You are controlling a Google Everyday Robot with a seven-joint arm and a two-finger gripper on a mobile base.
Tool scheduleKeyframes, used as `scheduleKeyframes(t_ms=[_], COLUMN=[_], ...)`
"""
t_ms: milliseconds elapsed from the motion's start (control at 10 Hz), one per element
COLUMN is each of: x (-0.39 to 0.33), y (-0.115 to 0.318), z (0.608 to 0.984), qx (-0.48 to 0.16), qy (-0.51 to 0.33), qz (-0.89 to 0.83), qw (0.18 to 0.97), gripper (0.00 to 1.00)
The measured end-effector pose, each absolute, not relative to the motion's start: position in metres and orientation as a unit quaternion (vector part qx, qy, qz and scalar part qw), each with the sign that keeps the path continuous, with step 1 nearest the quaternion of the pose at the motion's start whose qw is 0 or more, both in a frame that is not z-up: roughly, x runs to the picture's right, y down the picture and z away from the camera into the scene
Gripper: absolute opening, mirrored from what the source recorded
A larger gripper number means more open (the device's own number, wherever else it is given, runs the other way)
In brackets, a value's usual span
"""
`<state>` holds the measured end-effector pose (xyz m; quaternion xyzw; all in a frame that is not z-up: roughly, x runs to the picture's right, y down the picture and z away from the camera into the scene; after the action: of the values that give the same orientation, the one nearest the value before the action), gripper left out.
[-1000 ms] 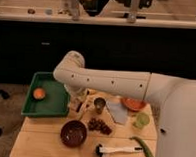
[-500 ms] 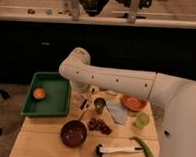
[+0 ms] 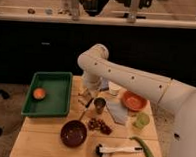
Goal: Place eraser in metal cup
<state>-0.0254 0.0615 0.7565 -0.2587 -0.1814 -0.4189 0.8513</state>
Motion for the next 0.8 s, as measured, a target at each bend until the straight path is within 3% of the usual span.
scheduleKeyframes(t_ms=[800], x=[-0.006], y=[0.084], z=[0.794], qx=[-0.314], qy=[-0.177], qz=[-0.404], qw=[0.841], gripper=[0.00])
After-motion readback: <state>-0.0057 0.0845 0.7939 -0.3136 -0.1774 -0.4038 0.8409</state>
